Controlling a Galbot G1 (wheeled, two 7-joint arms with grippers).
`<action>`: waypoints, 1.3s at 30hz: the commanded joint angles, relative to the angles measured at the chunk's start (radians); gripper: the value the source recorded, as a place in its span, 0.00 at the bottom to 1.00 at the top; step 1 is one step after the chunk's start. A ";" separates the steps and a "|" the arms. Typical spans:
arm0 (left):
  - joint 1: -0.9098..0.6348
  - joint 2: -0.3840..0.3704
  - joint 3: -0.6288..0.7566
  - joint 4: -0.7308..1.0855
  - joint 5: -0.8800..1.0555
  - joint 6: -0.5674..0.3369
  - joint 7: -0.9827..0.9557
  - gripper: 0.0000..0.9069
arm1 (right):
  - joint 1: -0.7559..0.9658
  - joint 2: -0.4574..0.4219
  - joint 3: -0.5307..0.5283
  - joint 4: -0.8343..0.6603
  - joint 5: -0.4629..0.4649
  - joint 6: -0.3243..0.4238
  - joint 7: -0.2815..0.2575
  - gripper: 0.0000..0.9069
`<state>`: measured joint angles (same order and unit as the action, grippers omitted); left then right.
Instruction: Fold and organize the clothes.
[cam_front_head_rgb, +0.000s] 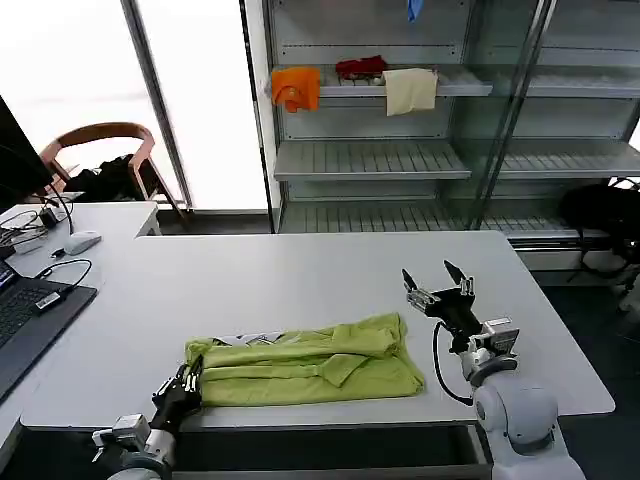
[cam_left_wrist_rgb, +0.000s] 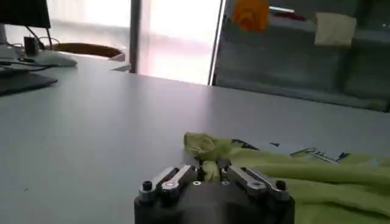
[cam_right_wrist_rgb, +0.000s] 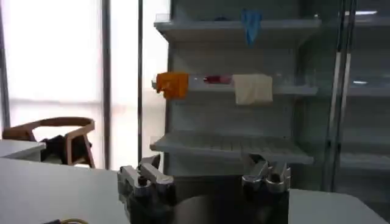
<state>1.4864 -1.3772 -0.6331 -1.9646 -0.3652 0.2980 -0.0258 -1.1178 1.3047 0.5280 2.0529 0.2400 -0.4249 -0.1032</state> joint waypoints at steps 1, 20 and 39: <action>-0.003 -0.004 -0.006 -0.022 0.036 -0.043 0.008 0.00 | 0.001 -0.002 0.004 0.003 0.004 -0.003 0.001 1.00; -0.137 0.301 -0.402 0.085 0.444 -0.096 0.296 0.00 | -0.022 -0.018 0.031 0.005 0.005 0.000 -0.003 1.00; -0.145 0.095 0.017 -0.155 0.339 0.055 0.160 0.03 | -0.015 -0.017 -0.002 -0.044 -0.029 0.002 0.006 1.00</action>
<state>1.3425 -1.1503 -0.8798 -2.0078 -0.0074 0.3012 0.2261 -1.1330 1.2878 0.5283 2.0136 0.2161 -0.4231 -0.0981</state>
